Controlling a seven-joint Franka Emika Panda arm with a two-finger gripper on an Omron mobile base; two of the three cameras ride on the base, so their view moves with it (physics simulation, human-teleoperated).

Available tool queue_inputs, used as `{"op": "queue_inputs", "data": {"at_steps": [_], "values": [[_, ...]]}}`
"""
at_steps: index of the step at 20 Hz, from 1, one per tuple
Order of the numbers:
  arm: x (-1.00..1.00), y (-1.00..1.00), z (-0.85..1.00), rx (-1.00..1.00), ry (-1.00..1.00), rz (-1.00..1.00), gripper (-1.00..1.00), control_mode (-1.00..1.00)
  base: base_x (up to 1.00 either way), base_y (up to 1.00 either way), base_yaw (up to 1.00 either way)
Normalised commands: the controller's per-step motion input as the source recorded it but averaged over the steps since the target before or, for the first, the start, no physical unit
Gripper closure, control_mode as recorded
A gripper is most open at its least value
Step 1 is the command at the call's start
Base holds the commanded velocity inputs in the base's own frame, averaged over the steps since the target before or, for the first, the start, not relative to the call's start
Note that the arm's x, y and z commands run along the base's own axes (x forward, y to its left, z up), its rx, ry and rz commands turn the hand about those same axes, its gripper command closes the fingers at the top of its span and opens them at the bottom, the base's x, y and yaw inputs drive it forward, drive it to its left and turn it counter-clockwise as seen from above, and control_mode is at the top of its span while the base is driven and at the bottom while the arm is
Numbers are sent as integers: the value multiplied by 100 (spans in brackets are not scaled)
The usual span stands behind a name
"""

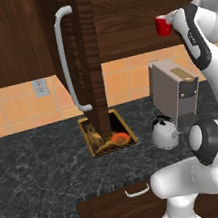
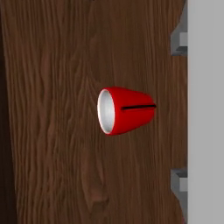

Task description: Pick the kettle from the counter and place it on the tray. Then pick the mug from the cabinet and place it on the tray. Then close the cabinet doors.

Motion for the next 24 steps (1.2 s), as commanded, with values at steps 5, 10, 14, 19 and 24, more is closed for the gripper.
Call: {"op": "queue_inputs", "data": {"at_steps": [5, 10, 14, 19, 24], "values": [[42, -1, -1, 0, 2, 1, -100, -100, 0, 0, 0], [36, -12, -3, 0, 1, 7, -100, -100, 0, 0, 0], [31, -22, -12, 1, 0, 10, -100, -100, 0, 0, 0], [28, -4, -11, 0, 2, 6, -100, -100, 0, 0, 0], [20, 5, -7, 0, 4, 1, -100, -100, 0, 0, 0]]}}
